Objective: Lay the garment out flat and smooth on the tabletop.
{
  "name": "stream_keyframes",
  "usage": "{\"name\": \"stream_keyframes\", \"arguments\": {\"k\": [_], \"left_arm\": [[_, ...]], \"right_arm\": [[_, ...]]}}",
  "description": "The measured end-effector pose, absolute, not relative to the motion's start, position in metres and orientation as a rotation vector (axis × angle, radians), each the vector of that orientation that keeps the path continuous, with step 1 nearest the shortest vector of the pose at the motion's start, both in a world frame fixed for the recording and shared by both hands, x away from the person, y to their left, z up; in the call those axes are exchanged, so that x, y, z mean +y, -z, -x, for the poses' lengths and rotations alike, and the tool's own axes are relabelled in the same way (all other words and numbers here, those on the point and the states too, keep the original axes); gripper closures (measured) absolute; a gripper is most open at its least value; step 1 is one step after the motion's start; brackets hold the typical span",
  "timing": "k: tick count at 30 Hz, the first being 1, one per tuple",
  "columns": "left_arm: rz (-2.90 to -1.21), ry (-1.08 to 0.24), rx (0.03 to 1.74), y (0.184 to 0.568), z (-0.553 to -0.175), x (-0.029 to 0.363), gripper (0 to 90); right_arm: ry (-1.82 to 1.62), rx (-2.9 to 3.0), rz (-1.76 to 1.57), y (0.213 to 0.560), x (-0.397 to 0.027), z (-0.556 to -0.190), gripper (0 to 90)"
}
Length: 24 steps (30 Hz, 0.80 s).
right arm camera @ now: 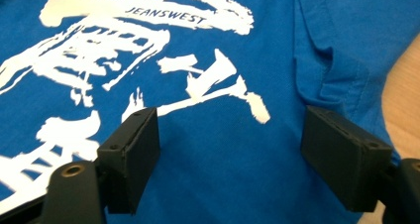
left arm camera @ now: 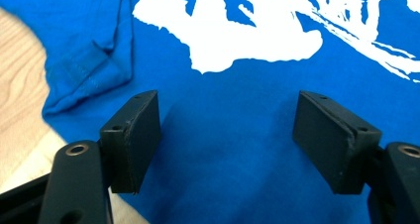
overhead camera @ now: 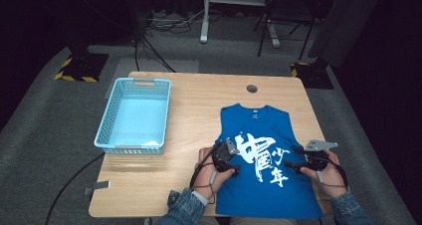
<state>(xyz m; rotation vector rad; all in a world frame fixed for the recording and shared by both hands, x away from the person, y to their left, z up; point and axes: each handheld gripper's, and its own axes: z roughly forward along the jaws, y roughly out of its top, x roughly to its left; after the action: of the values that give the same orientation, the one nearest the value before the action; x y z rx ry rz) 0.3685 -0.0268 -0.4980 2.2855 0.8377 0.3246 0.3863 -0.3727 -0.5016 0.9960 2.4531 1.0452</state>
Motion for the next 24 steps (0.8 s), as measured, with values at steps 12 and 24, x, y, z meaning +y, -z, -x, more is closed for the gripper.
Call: {"name": "stream_keyframes", "arguments": {"k": [12,24], "left_arm": [[-2.316,-0.205,0.812,0.481,-0.324,-0.025,32.4],[-2.192,-0.436,0.859,0.463,-0.369,-0.021,27.2]], "right_arm": [[-1.002,2.448,-0.940,0.495,-0.376,-0.334,25.9],[-1.112,2.325,-1.017,0.490,-0.386,-0.335,22.8]]}}
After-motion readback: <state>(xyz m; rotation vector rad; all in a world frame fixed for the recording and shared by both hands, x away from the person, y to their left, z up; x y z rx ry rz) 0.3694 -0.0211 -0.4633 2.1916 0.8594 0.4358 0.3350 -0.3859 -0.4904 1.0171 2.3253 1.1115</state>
